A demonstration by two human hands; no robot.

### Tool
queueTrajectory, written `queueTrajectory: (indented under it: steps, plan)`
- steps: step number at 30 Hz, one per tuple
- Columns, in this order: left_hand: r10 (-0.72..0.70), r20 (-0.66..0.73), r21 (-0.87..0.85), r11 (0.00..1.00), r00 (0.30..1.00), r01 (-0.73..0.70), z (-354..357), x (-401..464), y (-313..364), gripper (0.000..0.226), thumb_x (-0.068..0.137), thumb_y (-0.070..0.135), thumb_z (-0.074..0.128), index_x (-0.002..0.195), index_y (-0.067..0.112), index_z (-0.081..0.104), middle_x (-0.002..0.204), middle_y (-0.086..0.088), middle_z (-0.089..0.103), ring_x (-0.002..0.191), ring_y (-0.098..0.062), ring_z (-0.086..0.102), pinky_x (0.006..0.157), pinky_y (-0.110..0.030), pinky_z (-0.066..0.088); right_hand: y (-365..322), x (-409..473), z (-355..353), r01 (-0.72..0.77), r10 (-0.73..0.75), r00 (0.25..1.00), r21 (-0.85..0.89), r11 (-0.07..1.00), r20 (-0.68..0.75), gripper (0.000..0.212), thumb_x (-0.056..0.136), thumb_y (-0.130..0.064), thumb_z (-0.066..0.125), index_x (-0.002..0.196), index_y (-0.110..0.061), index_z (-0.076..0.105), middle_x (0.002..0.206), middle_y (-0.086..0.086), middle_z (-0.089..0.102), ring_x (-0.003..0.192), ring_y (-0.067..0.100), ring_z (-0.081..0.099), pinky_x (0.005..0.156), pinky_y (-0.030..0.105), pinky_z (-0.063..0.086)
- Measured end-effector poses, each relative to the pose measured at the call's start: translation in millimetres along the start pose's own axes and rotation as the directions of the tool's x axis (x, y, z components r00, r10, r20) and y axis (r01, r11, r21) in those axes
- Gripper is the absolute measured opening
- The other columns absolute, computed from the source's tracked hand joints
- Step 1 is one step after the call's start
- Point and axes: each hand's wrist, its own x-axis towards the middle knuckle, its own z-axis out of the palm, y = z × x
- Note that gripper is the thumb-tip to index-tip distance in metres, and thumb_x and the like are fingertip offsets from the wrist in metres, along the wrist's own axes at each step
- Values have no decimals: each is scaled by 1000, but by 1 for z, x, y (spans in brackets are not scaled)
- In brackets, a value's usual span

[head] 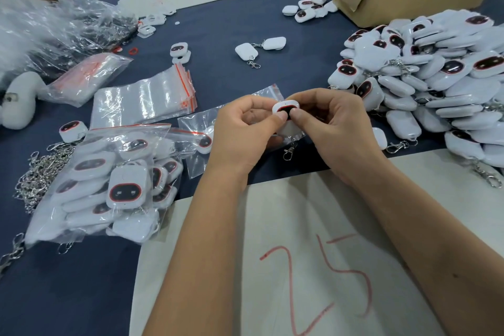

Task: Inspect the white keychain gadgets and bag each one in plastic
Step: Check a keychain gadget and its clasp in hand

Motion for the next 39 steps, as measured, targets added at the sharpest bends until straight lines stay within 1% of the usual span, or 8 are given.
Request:
queueTrajectory:
  steps: [9, 11, 15, 19, 23, 28, 32, 39]
  plan:
    - [-51, 26, -27, 998, 998, 52, -1, 2, -1, 6, 96, 6, 70, 96, 10, 74, 79, -5, 75, 73, -15, 69, 66, -24, 59, 2, 0, 1, 25, -26, 999, 55, 998, 25, 16, 96, -9, 68, 104, -19, 78, 95, -6, 80, 89, 11, 75, 84, 25, 58]
    - [-68, 20, -9, 998, 997, 68, 0, 3, -2, 6, 97, 8, 69, 99, 6, 74, 82, -10, 73, 74, -20, 65, 66, -24, 59, 2, 0, 1, 17, -18, 999, 57, 998, 27, 16, 97, -9, 68, 104, -18, 79, 94, -5, 80, 88, 11, 74, 82, 24, 57]
    - [-59, 0, 48, 997, 998, 59, 0, 6, -5, 8, 97, 8, 69, 101, 2, 73, 99, -27, 74, 79, -27, 68, 79, -40, 63, 3, 0, 2, 8, -9, 1000, 29, 1000, 30, 15, 97, -9, 69, 105, -17, 79, 93, -5, 80, 86, 10, 74, 80, 24, 57]
    - [-48, -9, 88, 995, 999, 48, -1, 6, -5, 7, 96, 8, 70, 99, 2, 74, 95, -24, 75, 76, -22, 70, 72, -30, 61, 3, 0, 2, 12, -13, 999, 19, 1000, 42, 17, 96, -8, 70, 104, -20, 79, 93, -5, 80, 86, 10, 74, 81, 27, 59]
    - [-45, -8, 92, 995, 999, 45, -2, 6, -4, 6, 95, 7, 71, 97, 3, 75, 91, -20, 76, 72, -20, 69, 67, -28, 60, 3, 0, 2, 11, -11, 999, 15, 1000, 52, 16, 97, -8, 70, 105, -18, 80, 92, -6, 80, 85, 9, 74, 80, 26, 58]
    - [30, -2, 185, 982, 1000, -29, -4, 8, -4, 5, 94, 12, 74, 94, 7, 75, 78, -12, 73, 68, -16, 65, 74, -40, 60, 4, 0, 2, -5, 3, 999, 47, 999, 52, 16, 97, -8, 70, 107, -16, 79, 92, -4, 80, 86, 11, 75, 79, 25, 58]
    - [108, -20, 199, 975, 994, -102, -3, 8, -5, 4, 92, 8, 75, 89, 11, 75, 69, 4, 68, 62, -7, 60, 62, -22, 52, 4, 0, 2, 19, -22, 999, 45, 999, 49, 16, 97, -8, 69, 107, -17, 79, 94, -6, 80, 87, 9, 74, 81, 23, 57]
    - [266, 18, 99, 959, 964, -266, -3, 7, -4, 7, 92, 5, 75, 98, 8, 74, 96, -9, 77, 82, -17, 71, 83, -36, 62, 6, 0, 3, 39, -41, 997, 35, 999, 65, 9, 98, -20, 73, 106, -21, 78, 82, -16, 76, 72, -1, 65, 70, 15, 49]
